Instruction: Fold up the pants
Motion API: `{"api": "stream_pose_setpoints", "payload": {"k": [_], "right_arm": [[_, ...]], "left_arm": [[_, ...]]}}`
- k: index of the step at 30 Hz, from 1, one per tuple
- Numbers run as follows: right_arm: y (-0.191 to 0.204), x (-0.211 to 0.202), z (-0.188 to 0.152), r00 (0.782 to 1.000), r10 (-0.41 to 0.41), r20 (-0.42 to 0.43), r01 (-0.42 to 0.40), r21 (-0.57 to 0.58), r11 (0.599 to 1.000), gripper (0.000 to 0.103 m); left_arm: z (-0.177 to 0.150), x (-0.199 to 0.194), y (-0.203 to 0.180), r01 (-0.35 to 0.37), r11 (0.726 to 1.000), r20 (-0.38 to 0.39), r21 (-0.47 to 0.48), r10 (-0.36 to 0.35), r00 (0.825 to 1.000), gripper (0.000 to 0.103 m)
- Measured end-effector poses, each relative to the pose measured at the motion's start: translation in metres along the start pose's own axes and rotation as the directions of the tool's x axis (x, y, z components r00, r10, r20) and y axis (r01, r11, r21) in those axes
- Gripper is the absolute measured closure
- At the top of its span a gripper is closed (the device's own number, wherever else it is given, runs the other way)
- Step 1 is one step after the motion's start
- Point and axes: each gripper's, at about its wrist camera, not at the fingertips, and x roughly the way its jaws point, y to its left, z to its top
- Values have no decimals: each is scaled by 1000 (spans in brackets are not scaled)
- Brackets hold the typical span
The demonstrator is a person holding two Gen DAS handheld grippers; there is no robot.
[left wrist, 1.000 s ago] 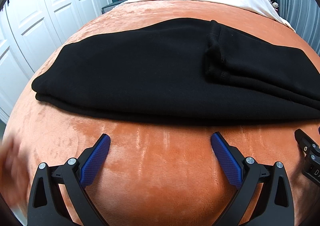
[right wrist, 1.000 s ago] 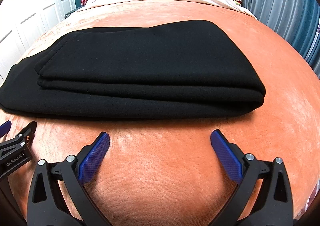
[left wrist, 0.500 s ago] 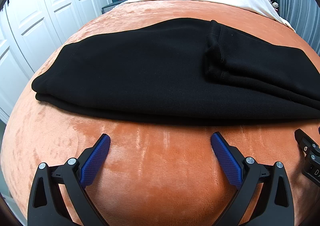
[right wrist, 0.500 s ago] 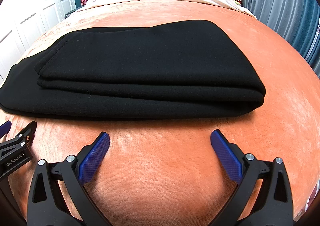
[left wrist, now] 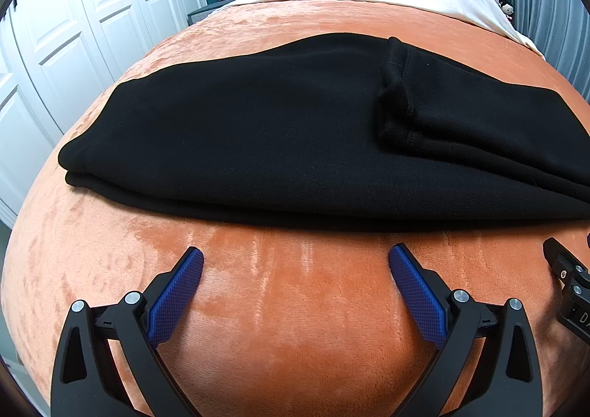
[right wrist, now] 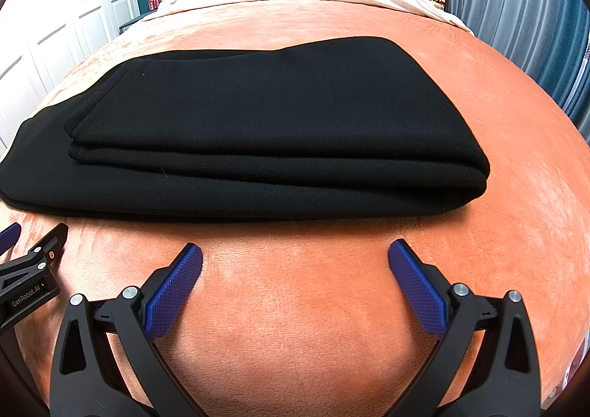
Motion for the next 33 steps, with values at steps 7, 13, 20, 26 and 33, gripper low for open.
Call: {"api": "stream_pose_setpoints", "payload": {"k": [7,13,20,26,33], "right_arm": [[0,0,0,1000,1,3,-1,1,1000,5],[3,1,-3,1000,-6,5,6,1,1000,5],[9,2,-2,1000,-20,0,20,5,1000,5],[9,6,5,998,-31,-48,33,30,999,5],[10,-33,12,998,-27,59,28,-11,1000,5]], "left_arm": [[0,0,0,0,1000,2,0,0,1000,5],[0,0,-1,-4,1000,4,3,4,1000,5],[0,0,-2,-4,1000,2,2,4,1000,5],[4,-1,-2,-7,1000,-29,-5,7,1000,5],[8,-25,6,-16,999,-18,-52,15,1000,5]]}}
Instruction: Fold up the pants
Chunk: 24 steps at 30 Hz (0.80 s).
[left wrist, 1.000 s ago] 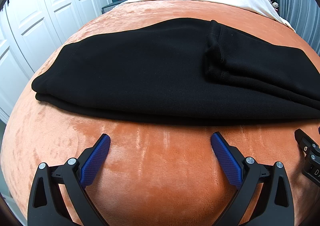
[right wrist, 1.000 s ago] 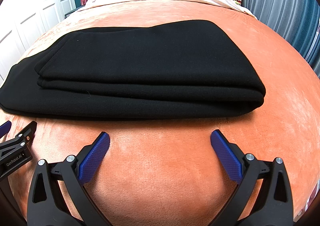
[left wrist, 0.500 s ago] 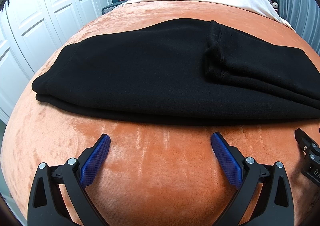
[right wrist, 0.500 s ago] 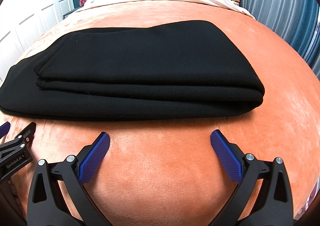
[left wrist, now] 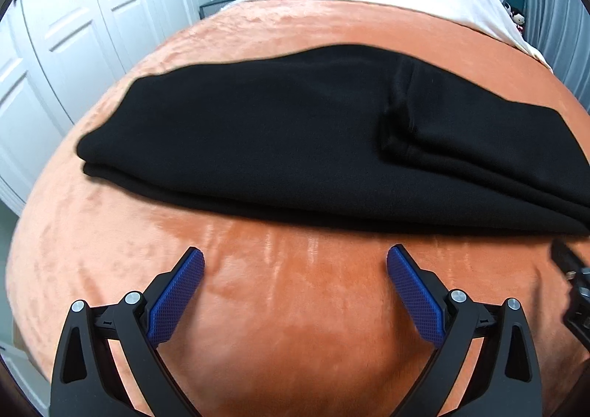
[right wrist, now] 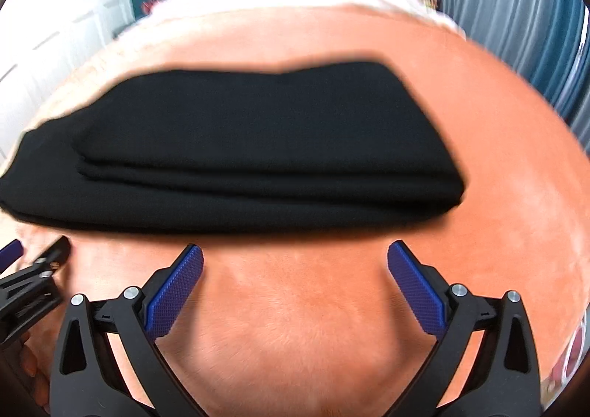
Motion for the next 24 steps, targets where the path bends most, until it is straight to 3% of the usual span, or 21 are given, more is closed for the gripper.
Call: {"api": "stream_pose_setpoints", "payload": {"k": [6,11,14,17,19,24], "right_arm": [[50,-24,30,992,4,123,24,-232,972,5],[54,-19,50,994,76,77,-60,-187,980,5],[55,-27,58,990,66,127,-41,-186,982,5],[70,-14,61,995,75,68,-57,-226,972,5],[89,-11,66,991,119,63,-97,-279,955,5],[144,19,67,990,141,8,-121,-464,878,6]], "left_arm": [[14,-19,7,-43,999,-10,-14,42,999,6],[26,-31,15,-74,997,-14,13,75,997,6],[32,-35,24,-72,997,-20,-5,72,997,6],[35,-39,32,-94,996,-17,-2,94,995,6],[36,-41,35,-111,994,-10,10,111,994,6],[36,-48,43,-122,992,-6,32,122,993,5]]}}
